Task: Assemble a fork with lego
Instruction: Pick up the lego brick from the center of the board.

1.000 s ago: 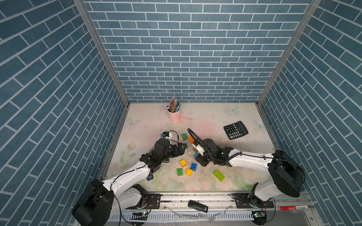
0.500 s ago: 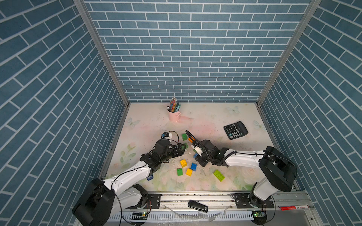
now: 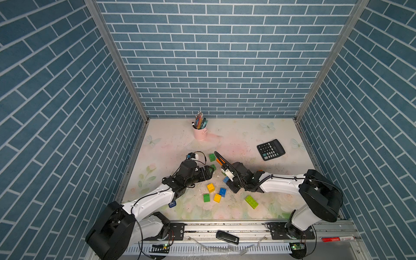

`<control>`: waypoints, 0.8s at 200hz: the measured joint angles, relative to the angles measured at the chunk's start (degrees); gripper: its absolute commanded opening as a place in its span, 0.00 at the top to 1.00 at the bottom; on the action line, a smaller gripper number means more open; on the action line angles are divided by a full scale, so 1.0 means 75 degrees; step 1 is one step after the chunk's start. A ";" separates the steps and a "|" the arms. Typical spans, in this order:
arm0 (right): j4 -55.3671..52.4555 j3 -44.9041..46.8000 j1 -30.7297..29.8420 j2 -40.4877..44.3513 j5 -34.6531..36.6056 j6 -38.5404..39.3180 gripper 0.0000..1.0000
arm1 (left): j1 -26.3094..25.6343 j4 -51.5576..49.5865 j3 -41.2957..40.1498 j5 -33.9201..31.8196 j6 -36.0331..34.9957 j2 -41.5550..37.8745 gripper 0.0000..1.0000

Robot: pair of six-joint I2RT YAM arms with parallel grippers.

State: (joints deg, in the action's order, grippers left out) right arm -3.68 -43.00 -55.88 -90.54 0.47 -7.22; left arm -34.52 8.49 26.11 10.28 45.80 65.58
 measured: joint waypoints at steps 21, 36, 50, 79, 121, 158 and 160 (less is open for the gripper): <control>-0.0399 0.0149 -0.0003 0.0321 -0.0038 0.0000 0.73 | -0.0061 -0.0064 0.0020 -0.0020 -0.0058 0.0000 0.10; -0.0749 0.0230 -0.0003 0.0557 -0.0102 -0.0006 0.72 | -0.0166 -0.0175 0.0090 -0.0035 -0.0114 0.0000 0.10; -0.1049 0.0245 -0.0012 0.0679 -0.0178 -0.0032 0.70 | -0.0259 -0.0175 0.0131 -0.0035 -0.0154 0.0003 0.10; -0.1297 0.0245 -0.0015 0.0749 -0.0245 -0.0052 0.61 | -0.0335 -0.0149 0.0140 -0.0035 -0.0163 0.0087 0.10; -0.1588 0.0119 -0.0015 0.0659 -0.0391 -0.0067 0.58 | -0.0315 0.0009 0.0122 -0.0050 -0.0044 0.0105 0.10; -0.1559 -0.0233 -0.0012 0.0379 -0.0472 -0.0067 0.57 | -0.0224 0.0289 -0.0082 -0.0026 0.0146 0.0105 0.10; -0.1559 -0.0245 -0.0012 0.0364 -0.0472 -0.0067 0.57 | -0.0221 0.0289 -0.0087 -0.0026 0.0154 0.0105 0.10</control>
State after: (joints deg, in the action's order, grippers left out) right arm -15.38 -44.84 -55.96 -87.81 -3.07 -7.73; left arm -36.18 10.66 25.45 10.09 46.96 66.37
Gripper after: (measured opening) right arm 0.427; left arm 0.901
